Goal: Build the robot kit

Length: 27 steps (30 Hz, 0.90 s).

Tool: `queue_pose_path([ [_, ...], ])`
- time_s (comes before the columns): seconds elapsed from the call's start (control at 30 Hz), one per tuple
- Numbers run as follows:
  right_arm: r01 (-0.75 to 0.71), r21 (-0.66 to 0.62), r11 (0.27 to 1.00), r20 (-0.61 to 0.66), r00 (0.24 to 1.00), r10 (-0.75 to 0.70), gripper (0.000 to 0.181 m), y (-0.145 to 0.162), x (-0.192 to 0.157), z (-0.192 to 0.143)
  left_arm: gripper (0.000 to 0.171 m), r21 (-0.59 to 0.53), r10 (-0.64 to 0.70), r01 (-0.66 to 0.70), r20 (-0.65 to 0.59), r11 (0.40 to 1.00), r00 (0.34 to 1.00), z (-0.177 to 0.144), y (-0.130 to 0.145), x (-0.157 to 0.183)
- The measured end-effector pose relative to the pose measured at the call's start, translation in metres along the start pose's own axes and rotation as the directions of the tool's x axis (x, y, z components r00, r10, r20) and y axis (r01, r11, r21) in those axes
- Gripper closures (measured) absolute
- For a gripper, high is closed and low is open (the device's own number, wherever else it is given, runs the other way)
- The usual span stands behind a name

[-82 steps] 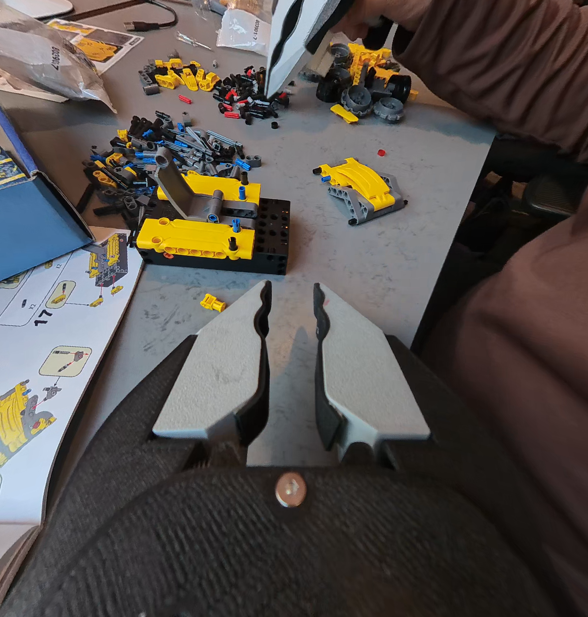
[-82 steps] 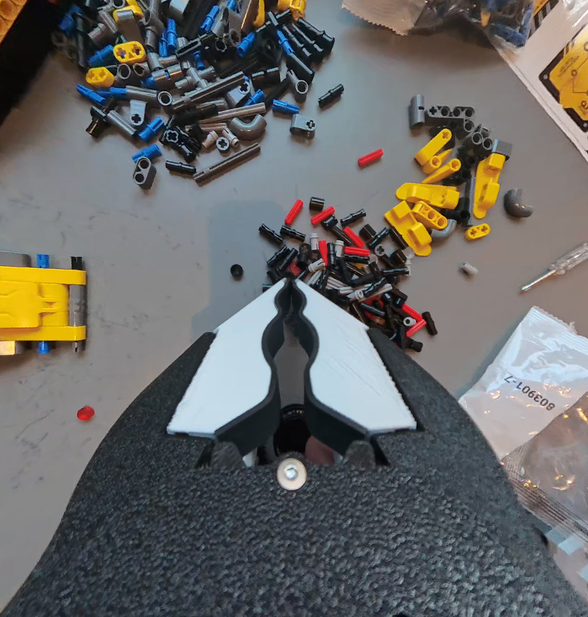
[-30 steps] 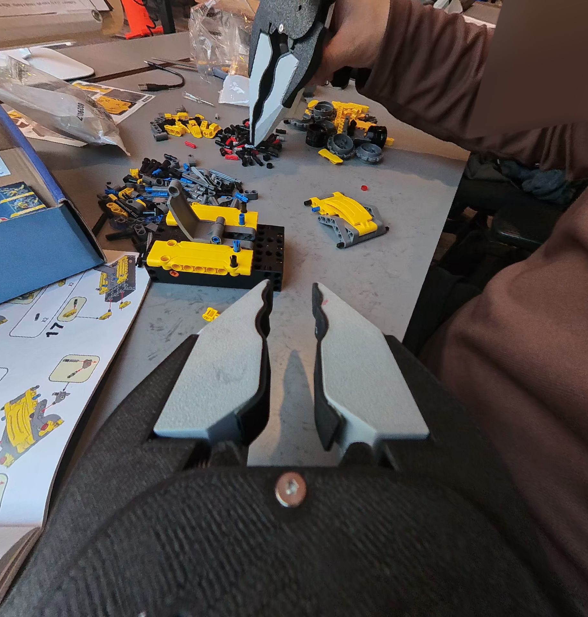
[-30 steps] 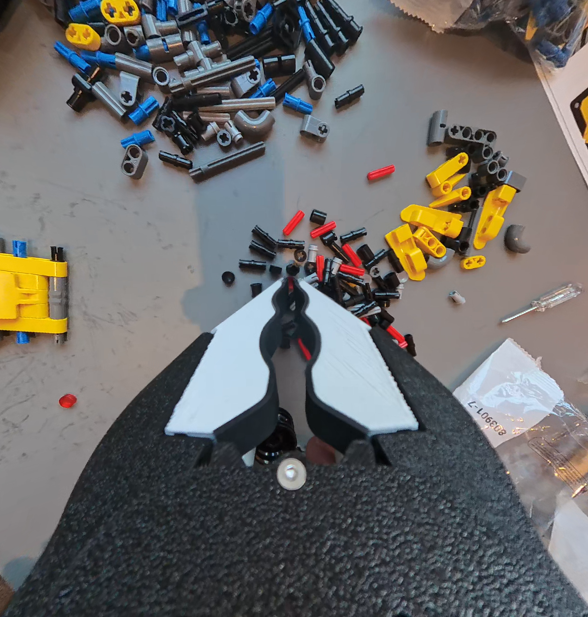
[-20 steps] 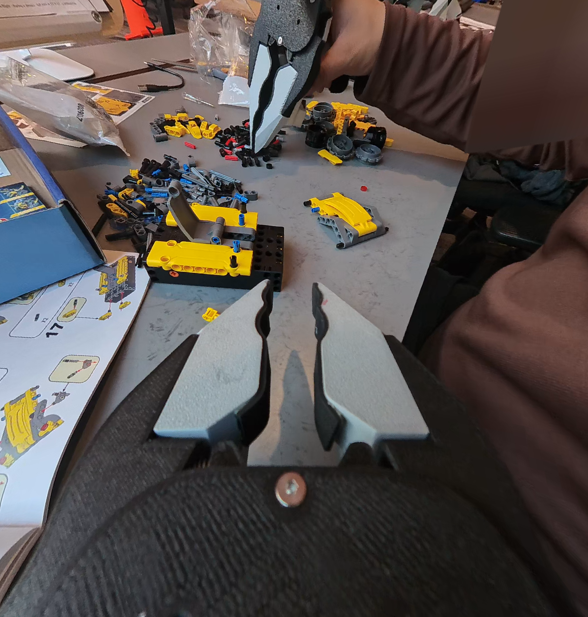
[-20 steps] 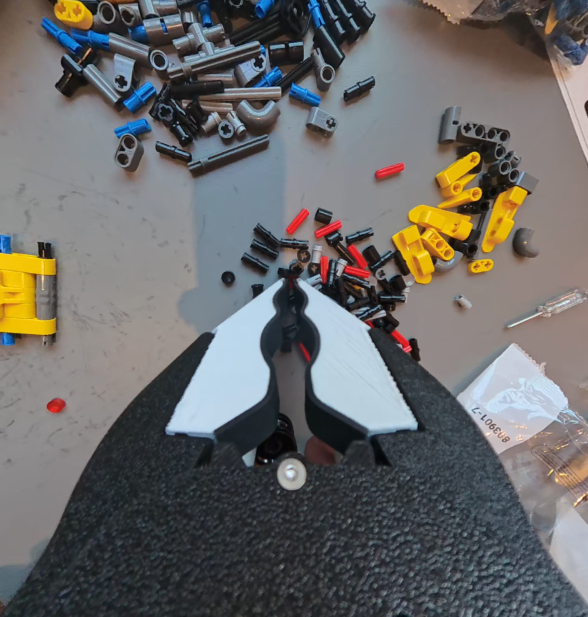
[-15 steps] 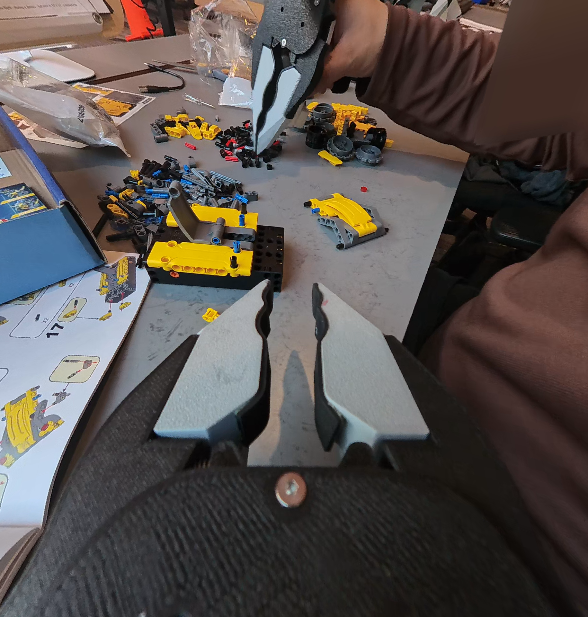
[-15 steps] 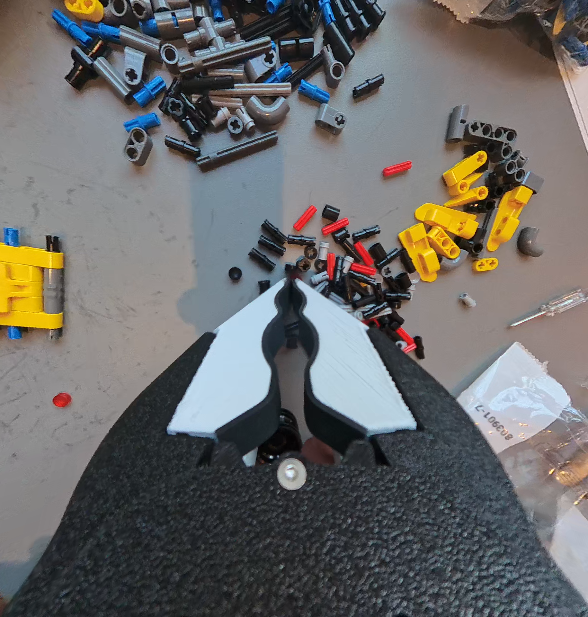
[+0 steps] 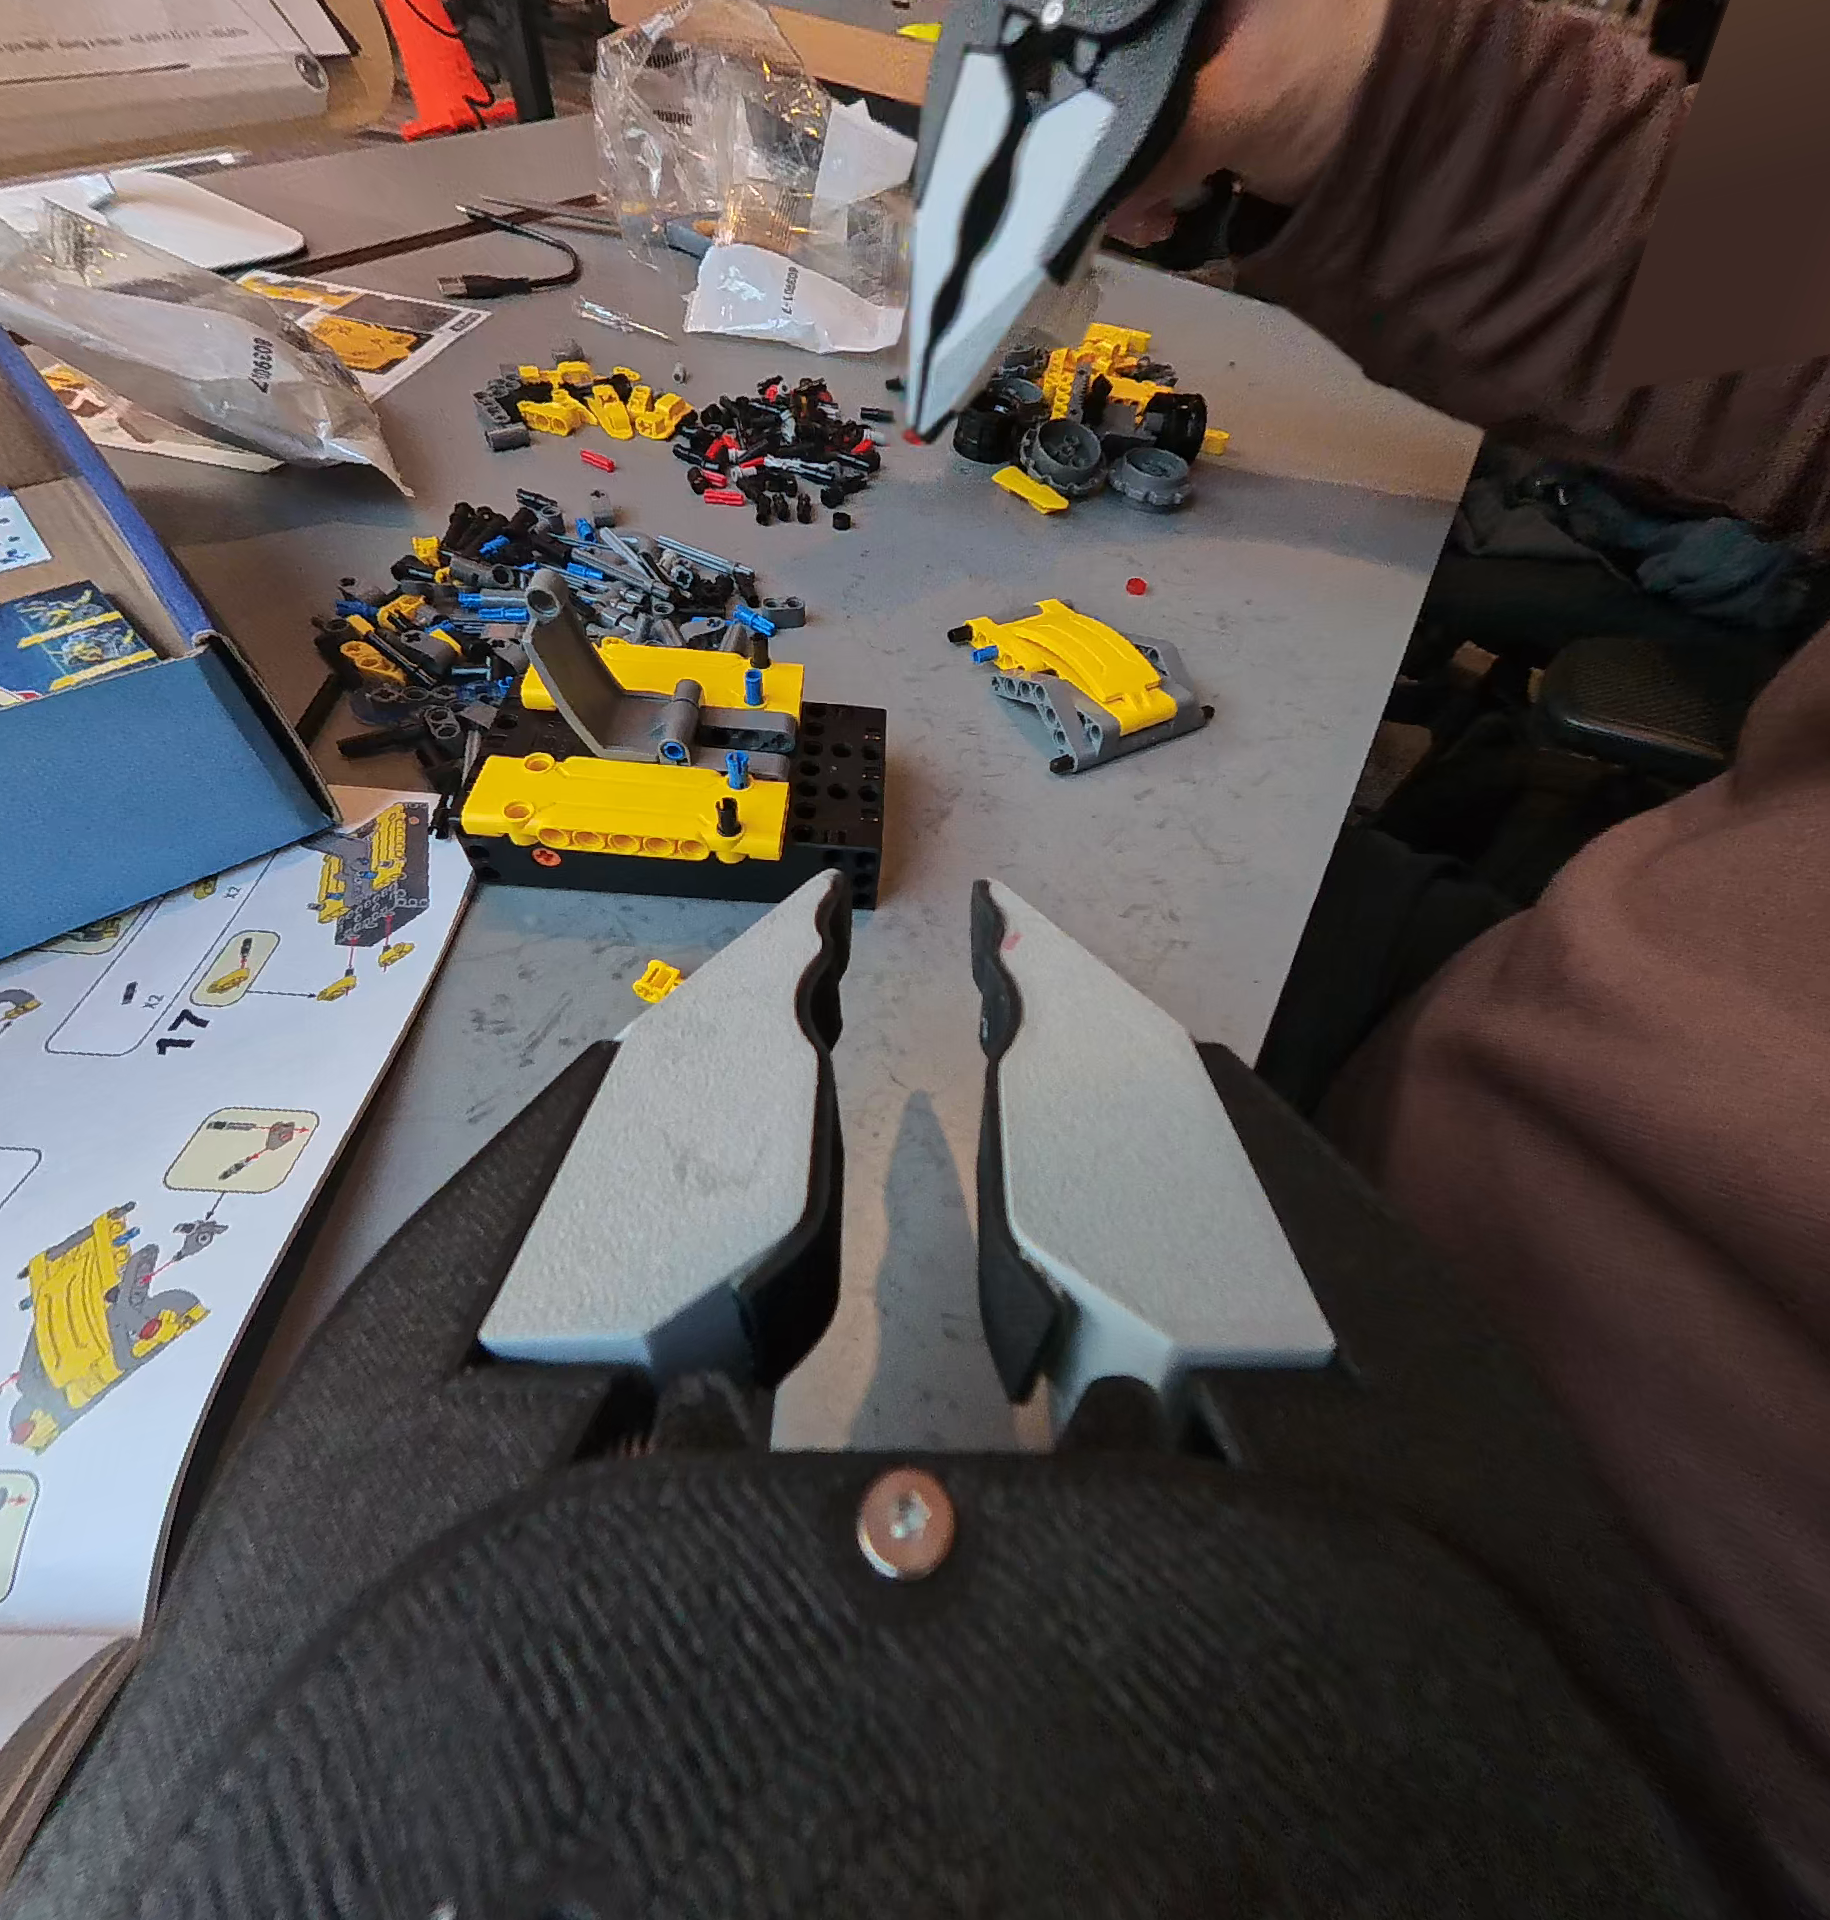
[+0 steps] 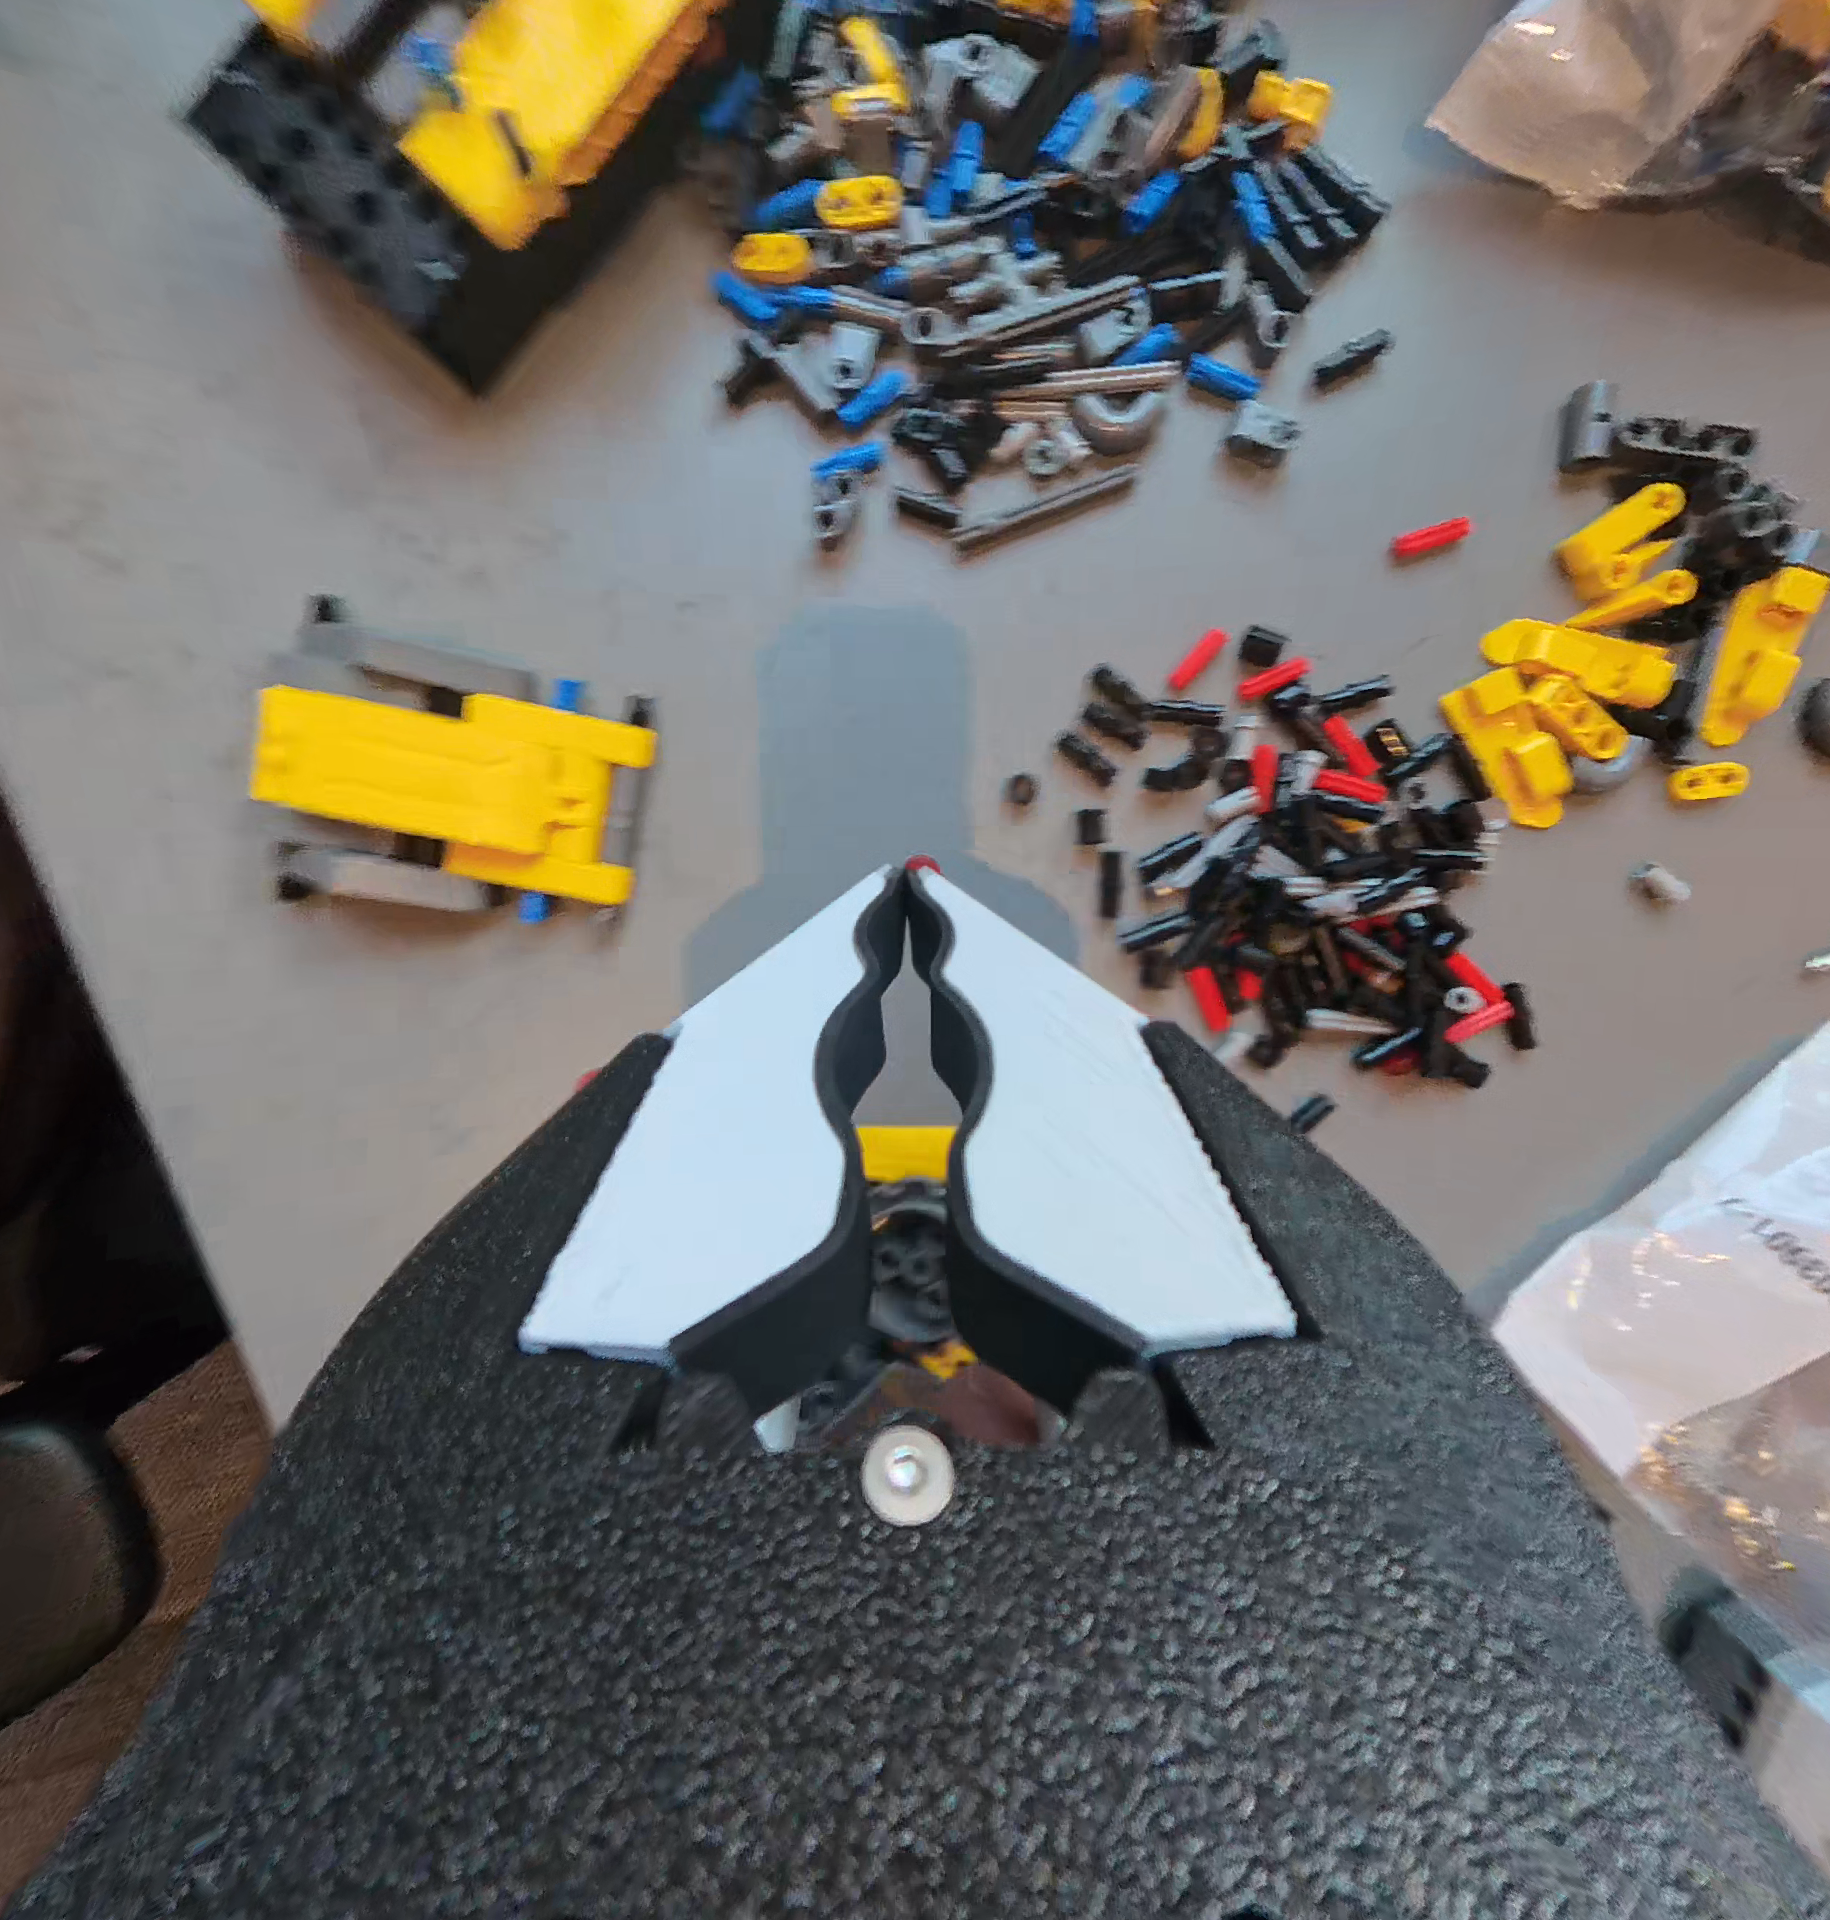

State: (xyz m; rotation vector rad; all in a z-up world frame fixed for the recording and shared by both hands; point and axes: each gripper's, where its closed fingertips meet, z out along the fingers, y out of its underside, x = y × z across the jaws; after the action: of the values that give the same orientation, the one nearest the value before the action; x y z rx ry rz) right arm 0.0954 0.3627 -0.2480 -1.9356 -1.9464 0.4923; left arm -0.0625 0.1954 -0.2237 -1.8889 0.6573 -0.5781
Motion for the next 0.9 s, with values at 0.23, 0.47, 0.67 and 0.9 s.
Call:
queue_pose_path([
  [0.23,0.022,-0.059,0.998,0.057,0.998,-0.019,0.181,0.034,-0.066,-0.007,0.152,-0.003,0.017,-0.017,0.006,1.0,1.0,0.001,0.0,0.001],
  [0.47,-0.015,-0.122,0.992,0.035,0.999,0.019,0.181,0.054,-0.077,0.011,0.152,-0.001,0.033,-0.033,0.017,0.999,0.999,0.0,0.0,0.001],
  [0.67,-0.017,-0.109,0.994,0.025,0.999,0.02,0.178,0.052,-0.079,0.002,0.152,0.015,0.042,-0.042,0.025,0.999,0.999,-0.001,-0.001,0.001],
  [0.9,-0.09,0.131,0.987,-0.007,0.996,0.091,0.176,0.022,-0.074,-0.023,0.152,0.066,0.075,-0.08,0.067,0.995,0.995,-0.007,-0.007,0.003],
])
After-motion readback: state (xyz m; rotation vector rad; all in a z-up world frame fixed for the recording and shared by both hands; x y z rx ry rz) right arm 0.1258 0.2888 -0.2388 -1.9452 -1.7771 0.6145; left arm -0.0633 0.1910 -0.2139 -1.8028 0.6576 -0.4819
